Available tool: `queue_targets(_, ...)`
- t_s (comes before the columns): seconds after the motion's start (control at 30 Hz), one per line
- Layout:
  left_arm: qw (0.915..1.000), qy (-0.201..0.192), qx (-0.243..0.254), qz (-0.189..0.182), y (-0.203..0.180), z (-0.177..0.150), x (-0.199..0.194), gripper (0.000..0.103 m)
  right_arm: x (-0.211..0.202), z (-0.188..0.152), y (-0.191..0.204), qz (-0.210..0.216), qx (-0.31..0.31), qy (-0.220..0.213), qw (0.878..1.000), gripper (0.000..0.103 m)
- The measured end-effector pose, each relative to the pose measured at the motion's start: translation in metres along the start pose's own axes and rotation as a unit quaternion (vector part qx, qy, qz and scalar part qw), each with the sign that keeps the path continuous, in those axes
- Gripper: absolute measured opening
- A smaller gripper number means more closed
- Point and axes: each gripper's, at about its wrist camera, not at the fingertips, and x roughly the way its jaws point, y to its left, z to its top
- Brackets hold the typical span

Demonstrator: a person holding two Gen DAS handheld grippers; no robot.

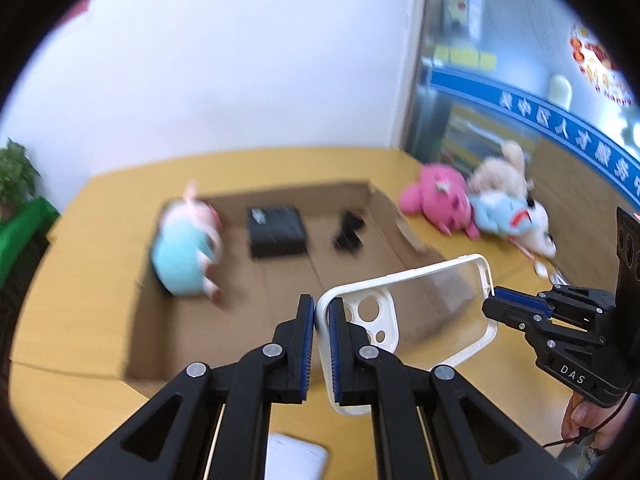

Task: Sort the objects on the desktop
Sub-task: 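Lift the phone case with both grippers and lower it into the box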

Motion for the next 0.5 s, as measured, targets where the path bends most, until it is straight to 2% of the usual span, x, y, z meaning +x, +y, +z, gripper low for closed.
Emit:
queue_targets(0.13, 0.9992, -0.024, 0.004, 0.031, 0.027, 0.023, -0.012, 0.006, 0.007, 0.037, 0.019, 0.021, -0.017, -0.028, 0.999, 0.011)
queue_targets(0.27, 0.9985, -0.027, 0.006, 0.047, 0.047, 0.036, -0.010, 0.006, 0.029, 0.064, 0.031, 0.040, -0.019, -0.029, 0.999, 0.011)
queue_targets(0.37, 0.9977, -0.020, 0.000, 0.064, 0.067, 0.041, 0.002, 0.006, 0.046, 0.076, 0.041, 0.050, -0.025, -0.026, 0.998, 0.011)
queue_targets(0.5, 0.9977, -0.001, -0.024, 0.063, 0.095, 0.041, 0.022, 0.006, 0.077, 0.088, 0.049, 0.067, -0.018, -0.011, 0.998, 0.011)
